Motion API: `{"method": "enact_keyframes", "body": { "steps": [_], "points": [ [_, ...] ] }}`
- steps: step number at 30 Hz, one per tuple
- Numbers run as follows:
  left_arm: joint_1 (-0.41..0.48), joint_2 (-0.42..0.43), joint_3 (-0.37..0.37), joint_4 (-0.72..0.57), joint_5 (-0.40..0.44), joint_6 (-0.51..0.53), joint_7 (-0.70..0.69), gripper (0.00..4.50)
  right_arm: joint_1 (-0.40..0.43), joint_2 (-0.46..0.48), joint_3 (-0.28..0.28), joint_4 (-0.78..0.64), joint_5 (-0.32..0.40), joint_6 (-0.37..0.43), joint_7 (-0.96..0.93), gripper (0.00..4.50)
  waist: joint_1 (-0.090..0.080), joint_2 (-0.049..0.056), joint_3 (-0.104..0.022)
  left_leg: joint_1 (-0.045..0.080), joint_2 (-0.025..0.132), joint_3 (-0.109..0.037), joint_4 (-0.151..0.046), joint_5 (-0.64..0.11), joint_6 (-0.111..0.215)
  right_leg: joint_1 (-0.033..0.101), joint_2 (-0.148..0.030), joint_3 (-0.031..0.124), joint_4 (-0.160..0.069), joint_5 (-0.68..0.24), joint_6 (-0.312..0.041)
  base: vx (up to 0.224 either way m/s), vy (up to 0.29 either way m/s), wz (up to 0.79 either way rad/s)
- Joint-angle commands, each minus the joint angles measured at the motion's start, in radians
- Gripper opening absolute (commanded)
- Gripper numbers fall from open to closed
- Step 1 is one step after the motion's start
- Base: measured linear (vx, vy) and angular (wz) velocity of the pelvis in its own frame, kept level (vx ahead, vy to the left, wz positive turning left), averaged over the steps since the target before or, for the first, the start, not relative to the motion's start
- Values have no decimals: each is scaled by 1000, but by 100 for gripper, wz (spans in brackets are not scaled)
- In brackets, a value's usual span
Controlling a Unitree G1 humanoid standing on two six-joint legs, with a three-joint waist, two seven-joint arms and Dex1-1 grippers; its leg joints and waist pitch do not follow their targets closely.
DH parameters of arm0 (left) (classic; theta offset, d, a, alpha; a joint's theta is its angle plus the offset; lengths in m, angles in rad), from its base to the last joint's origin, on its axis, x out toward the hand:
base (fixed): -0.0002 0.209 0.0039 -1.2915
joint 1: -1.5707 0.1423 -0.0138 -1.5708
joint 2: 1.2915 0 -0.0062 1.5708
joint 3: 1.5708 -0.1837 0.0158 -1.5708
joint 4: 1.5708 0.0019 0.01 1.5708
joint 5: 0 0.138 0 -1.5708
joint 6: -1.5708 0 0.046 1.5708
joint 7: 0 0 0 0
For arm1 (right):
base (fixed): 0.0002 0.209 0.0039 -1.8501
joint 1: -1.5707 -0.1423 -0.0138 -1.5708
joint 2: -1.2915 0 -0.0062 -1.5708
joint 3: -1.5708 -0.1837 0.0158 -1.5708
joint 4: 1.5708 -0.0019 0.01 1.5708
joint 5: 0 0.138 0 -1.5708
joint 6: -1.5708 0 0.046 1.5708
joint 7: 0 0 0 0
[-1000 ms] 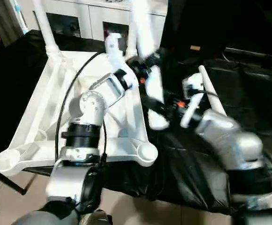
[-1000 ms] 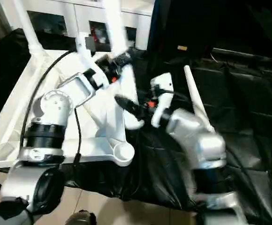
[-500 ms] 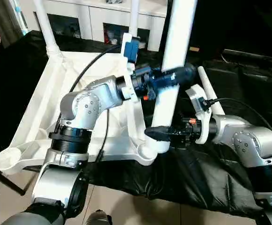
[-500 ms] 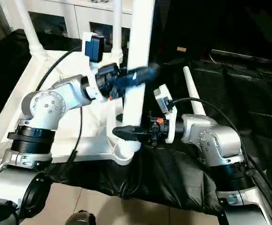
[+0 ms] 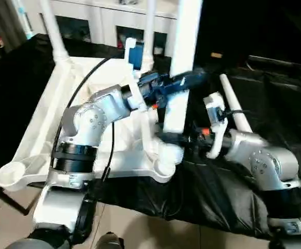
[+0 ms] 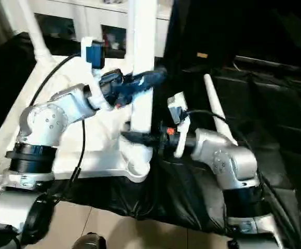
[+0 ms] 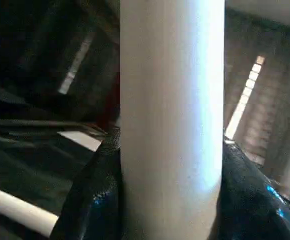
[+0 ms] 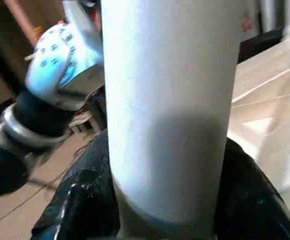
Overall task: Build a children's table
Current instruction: Pick table leg
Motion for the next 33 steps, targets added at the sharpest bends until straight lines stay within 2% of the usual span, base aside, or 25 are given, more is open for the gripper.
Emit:
{"method": "enact_keyframes", "body": {
  "steps": [1, 4, 5, 6, 7, 8, 9, 12, 13, 14, 17, 18, 21, 22, 24, 27, 29, 33],
  "points": [
    [-15, -31, -40, -12, 51, -31, 67, 242, -14, 14, -15, 18, -18, -12, -71, 197, -2, 4, -82, 32, 41, -11, -68, -146, -27, 43, -80, 38, -76, -39, -213, 0, 0, 0],
    [-17, -35, -52, -16, 89, -30, 118, 262, -14, 18, -19, 22, -28, -20, -92, 196, -4, 2, -82, 32, 40, -13, -68, -137, -28, 44, -82, 38, -76, -40, -203, 0, 0, 0],
    [-15, -34, -70, -27, 119, -40, 144, 273, -12, 18, -20, 19, -31, -22, -98, 195, -5, -4, -82, 31, 40, -12, -68, -135, -26, 45, -81, 39, -78, -40, -200, 0, 0, 0],
    [-12, -37, -85, -37, 147, -49, 178, 284, -11, 20, -23, 13, -31, -21, -105, 195, -4, -1, -83, 31, 41, -13, -68, -128, -25, 45, -81, 39, -76, -35, -195, 0, 0, 0],
    [-9, -43, -95, -46, 167, -63, 200, 290, -12, 23, -26, 9, -31, -20, -111, 194, -4, -7, -82, 31, 41, -12, -67, -122, -21, 46, -81, 38, -75, -32, -192, 0, 0, 0],
    [-9, -43, -95, -46, 167, -63, 200, 292, -12, 23, -26, 9, -31, -20, -111, 194, -4, -6, -82, 30, 42, -12, -68, -119, -19, 46, -81, 38, -76, -32, -190, 0, 0, 0],
    [-7, -46, -98, -49, 175, -71, 208, 250, -13, 25, -28, 8, -31, -19, -115, 194, -5, -6, -82, 30, 41, -12, -67, -115, -17, 46, -81, 38, -76, -30, -189, 0, 0, 0],
    [-5, -69, -75, -49, 179, -82, 269, 250, -18, 27, -25, 16, -34, -25, -122, 194, -6, -14, -82, 28, 40, -10, -64, -101, -7, 47, -80, 38, -74, -13, -196, 0, 0, 0],
    [-5, -76, -66, -44, 190, -103, 286, 209, -20, 28, -21, 21, -36, -28, -124, 194, -4, -11, -83, 29, 39, -9, -63, -96, -2, 46, -81, 38, -74, -13, -199, 0, 0, 0],
    [-5, -76, -66, -44, 190, -103, 286, 209, -20, 28, -21, 21, -36, -28, -124, 194, -5, -16, -82, 27, 39, -9, -64, -96, 0, 46, -81, 38, -76, -16, -197, 0, 0, 0],
    [1, -75, -70, -51, 194, -115, 282, 213, -21, 23, -13, 25, -40, -30, -127, 194, -6, -15, -82, 29, 40, -8, -63, -96, 0, 44, -80, 37, -76, -33, -196, 0, 0, 0],
    [5, -76, -73, -60, 194, -121, 278, 199, -20, 20, -9, 23, -46, -31, -129, 194, -6, -15, -81, 29, 39, -9, -63, -99, 2, 44, -81, 38, -77, -38, -193, 0, 0, 0],
    [12, -80, -81, -78, 189, -116, 268, 193, -28, -1, 20, 36, -98, -34, -153, 194, -6, -15, -81, 29, 39, -8, -63, -94, 0, 44, -80, 38, -76, -36, -192, 0, 0, 0],
    [14, -80, -85, -80, 191, -116, 268, 189, -30, -3, 23, 40, -103, -31, -153, 229, -8, -17, -81, 28, 39, -9, -64, -94, -1, 44, -79, 37, -76, -38, -190, 0, 0, 0],
    [13, -78, -96, -76, 199, -128, 265, 189, -48, -6, 14, 56, -99, -18, -155, 264, -7, -17, -81, 29, 39, -9, -64, -98, -2, 44, -80, 38, -77, -45, -188, 0, 0, 0],
    [15, -74, -105, -78, 202, -134, 256, 188, -70, -24, 4, 72, -95, -3, -151, 272, -6, -17, -81, 32, 40, -8, -64, -100, -5, 42, -80, 39, -77, -50, -186, 0, 0, 0],
    [18, -72, -108, -82, 200, -132, 250, 188, -76, -39, 4, 77, -96, -1, -142, 303, -5, -17, -81, 31, 40, -9, -64, -96, -8, 43, -80, 38, -75, -37, -187, 0, 0, 0],
    [23, -61, -128, -87, 209, -128, 223, 188, -105, -98, 22, 107, -102, 27, -80, 306, -7, -21, -81, 30, 38, -8, -63, -92, -5, 47, -77, 38, -73, -8, -189, 0, 0, 0]
  ]
}}
